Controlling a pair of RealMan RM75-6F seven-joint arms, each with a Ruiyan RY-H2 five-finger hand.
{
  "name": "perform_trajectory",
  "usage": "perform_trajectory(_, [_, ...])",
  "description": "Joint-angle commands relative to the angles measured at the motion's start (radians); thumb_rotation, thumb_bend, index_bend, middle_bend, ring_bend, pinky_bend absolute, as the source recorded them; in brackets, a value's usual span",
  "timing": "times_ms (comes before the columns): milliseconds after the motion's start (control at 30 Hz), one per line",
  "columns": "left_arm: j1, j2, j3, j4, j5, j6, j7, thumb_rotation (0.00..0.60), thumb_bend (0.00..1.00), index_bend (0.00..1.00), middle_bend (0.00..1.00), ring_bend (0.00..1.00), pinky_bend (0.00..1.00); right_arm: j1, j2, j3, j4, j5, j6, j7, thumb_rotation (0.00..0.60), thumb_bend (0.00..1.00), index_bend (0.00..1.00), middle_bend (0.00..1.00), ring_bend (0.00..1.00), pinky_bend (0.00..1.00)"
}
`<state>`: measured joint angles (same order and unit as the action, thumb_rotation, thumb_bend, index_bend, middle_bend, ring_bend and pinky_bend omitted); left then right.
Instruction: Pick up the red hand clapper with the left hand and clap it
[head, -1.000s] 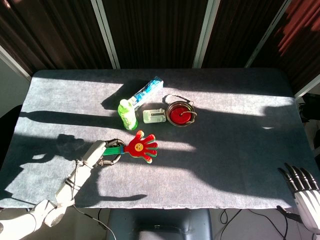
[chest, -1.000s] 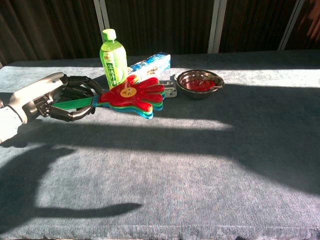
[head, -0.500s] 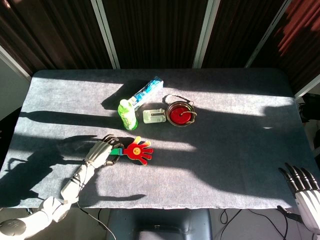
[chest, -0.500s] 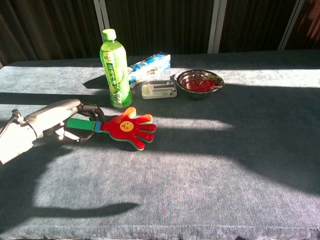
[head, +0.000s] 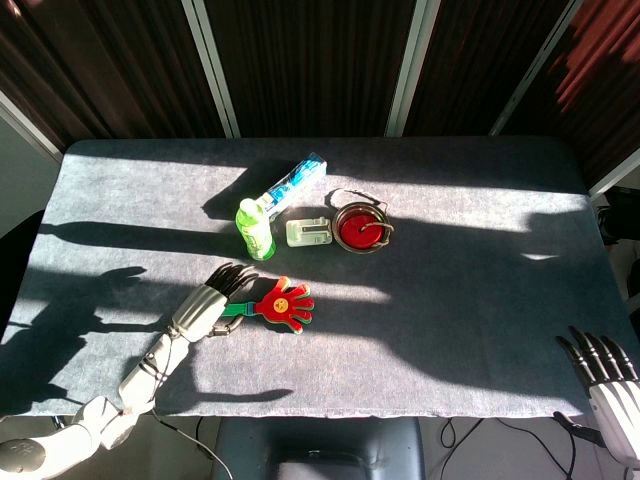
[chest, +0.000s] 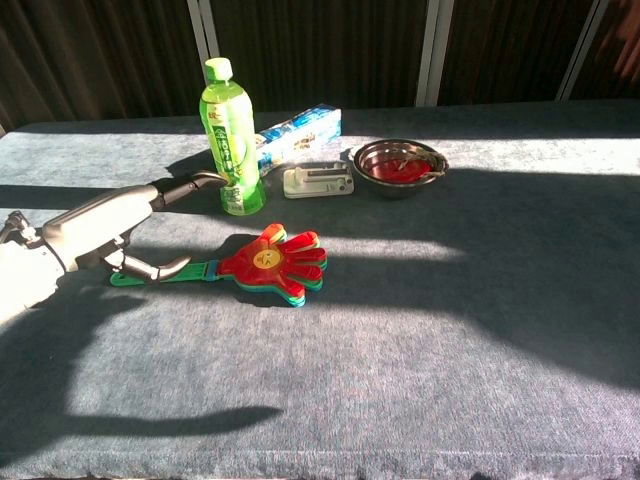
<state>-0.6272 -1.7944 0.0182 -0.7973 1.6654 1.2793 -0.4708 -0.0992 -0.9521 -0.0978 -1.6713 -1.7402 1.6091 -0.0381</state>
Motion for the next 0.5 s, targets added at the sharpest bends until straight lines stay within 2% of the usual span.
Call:
perform_trajectory(33, [0.026,0.087,0.001,-0.119,0.007,0.065,0.037,0.6,0.43,0.05,0.0,0.0,0.0,0.0,0.001,0.001,0.0,0.002,0.001,0.002,0.6,0.14,0.0,0.0,0.0,0.0])
perform_trajectory(100, [0.053,0.154,0.015,-0.206,0.016,0.102,0.08,0.6,0.43,0.05,0.0,0.0,0.0,0.0,0.001,0.002,0.002,0.004,0.002,0.003,0.6,0.14,0.0,0.0,0.0,0.0])
perform_trajectory(167, [0.102,0.256,0.045,-0.347,0.022,0.143,0.165,0.6,0.42,0.04,0.0,0.0,0.0,0.0,0.001,0.003,0.001,0.007,0.0,0.004,0.6,0.14,0.0,0.0,0.0,0.0])
perform_trajectory(233, [0.162,0.365,0.085,-0.501,0.024,0.182,0.288,0.6,0.42,0.02,0.0,0.0,0.0,0.0,0.0,0.003,0.0,0.008,-0.002,-0.001,0.6,0.14,0.0,0.0,0.0,0.0])
perform_trajectory(333, [0.265,0.472,0.135,-0.672,0.025,0.271,0.458,0.6,0.42,0.0,0.0,0.0,0.0,0.001,-0.005,0.002,0.0,0.008,-0.007,-0.012,0.6,0.14,0.0,0.0,0.0,0.0])
perform_trajectory(433, [0.349,0.471,0.167,-0.676,0.066,0.374,0.493,0.6,0.42,0.0,0.0,0.0,0.0,0.001,-0.011,0.003,-0.001,0.01,-0.009,-0.023,0.6,0.14,0.0,0.0,0.0,0.0])
perform_trajectory(500, [0.37,0.463,0.18,-0.649,0.072,0.375,0.48,0.6,0.43,0.0,0.0,0.0,0.0,0.002,-0.015,0.004,-0.001,0.01,-0.012,-0.029,0.6,0.14,0.0,0.0,0.0,0.0])
